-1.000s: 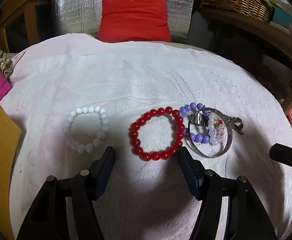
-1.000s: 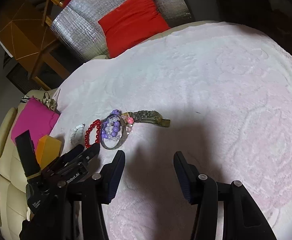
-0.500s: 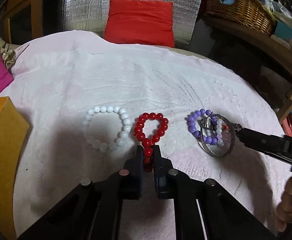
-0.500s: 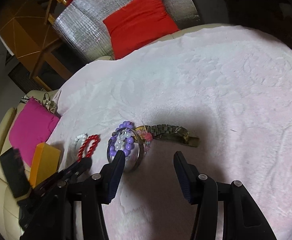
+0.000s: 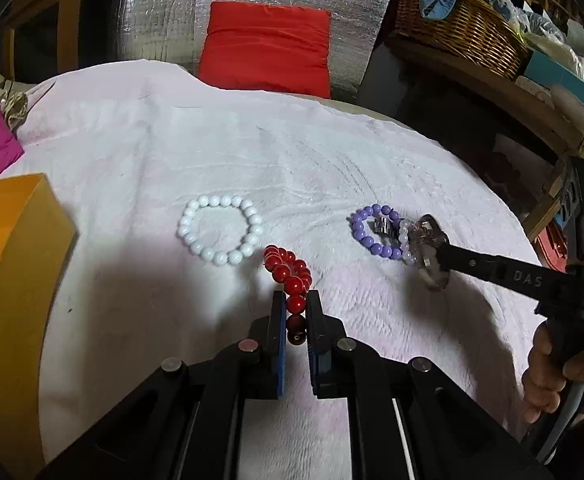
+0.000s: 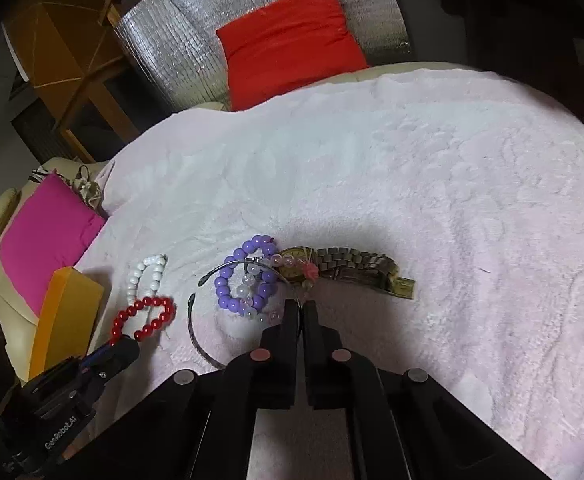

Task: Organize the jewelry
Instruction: 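Carry the red bracelet and silver bangle over the orange box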

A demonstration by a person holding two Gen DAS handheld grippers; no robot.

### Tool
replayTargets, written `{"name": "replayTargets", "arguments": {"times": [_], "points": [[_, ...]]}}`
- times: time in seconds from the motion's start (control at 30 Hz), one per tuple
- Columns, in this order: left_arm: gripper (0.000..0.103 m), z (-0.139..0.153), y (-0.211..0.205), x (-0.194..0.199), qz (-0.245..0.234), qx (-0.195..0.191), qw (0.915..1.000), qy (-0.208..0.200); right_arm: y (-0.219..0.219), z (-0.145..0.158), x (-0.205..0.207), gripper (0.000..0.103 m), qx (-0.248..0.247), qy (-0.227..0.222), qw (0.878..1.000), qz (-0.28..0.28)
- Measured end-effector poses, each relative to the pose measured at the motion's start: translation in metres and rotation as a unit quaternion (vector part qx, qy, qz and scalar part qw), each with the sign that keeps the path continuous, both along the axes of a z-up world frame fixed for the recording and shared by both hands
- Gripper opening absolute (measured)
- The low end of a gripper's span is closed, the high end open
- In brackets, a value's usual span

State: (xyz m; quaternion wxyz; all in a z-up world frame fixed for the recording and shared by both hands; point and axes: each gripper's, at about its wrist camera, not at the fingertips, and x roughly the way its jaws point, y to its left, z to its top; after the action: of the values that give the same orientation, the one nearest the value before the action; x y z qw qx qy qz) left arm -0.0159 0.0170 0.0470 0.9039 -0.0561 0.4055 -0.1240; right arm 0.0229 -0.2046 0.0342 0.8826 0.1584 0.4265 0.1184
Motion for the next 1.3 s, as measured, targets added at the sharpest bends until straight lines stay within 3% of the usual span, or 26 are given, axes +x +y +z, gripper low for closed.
{"name": "replayTargets", "arguments": {"times": [0.27, 0.53, 0.8, 0.9, 1.2, 1.3], "points": [[0.010, 0.008, 0.015, -0.023, 0.015, -0.004, 0.9998, -0.013, -0.018, 0.009, -0.022, 0.003, 0.010, -0.004, 1.000, 0.002], [0.010, 0.023, 0.027, -0.052, 0.033, -0.015, 0.9986, -0.038, -0.005, 0.026, -0.040, 0.003, 0.022, -0.028, 0.999, 0.020], [0.010, 0.042, 0.045, -0.086, 0.040, -0.027, 0.9968, -0.064, 0.034, 0.035, -0.052, 0.003, 0.030, -0.042, 0.997, 0.050], [0.010, 0.052, 0.060, -0.099, 0.049, -0.049, 0.9951, -0.070, 0.050, 0.037, -0.056, 0.003, 0.030, -0.047, 0.997, 0.062], [0.010, 0.098, 0.110, -0.141, 0.098, -0.009, 0.9874, -0.124, 0.120, 0.054, -0.073, 0.003, 0.046, -0.063, 0.990, 0.120], [0.010, 0.101, 0.132, -0.149, 0.125, 0.005, 0.9845, -0.123, 0.152, 0.061, -0.078, 0.003, 0.052, -0.066, 0.987, 0.140]]}}
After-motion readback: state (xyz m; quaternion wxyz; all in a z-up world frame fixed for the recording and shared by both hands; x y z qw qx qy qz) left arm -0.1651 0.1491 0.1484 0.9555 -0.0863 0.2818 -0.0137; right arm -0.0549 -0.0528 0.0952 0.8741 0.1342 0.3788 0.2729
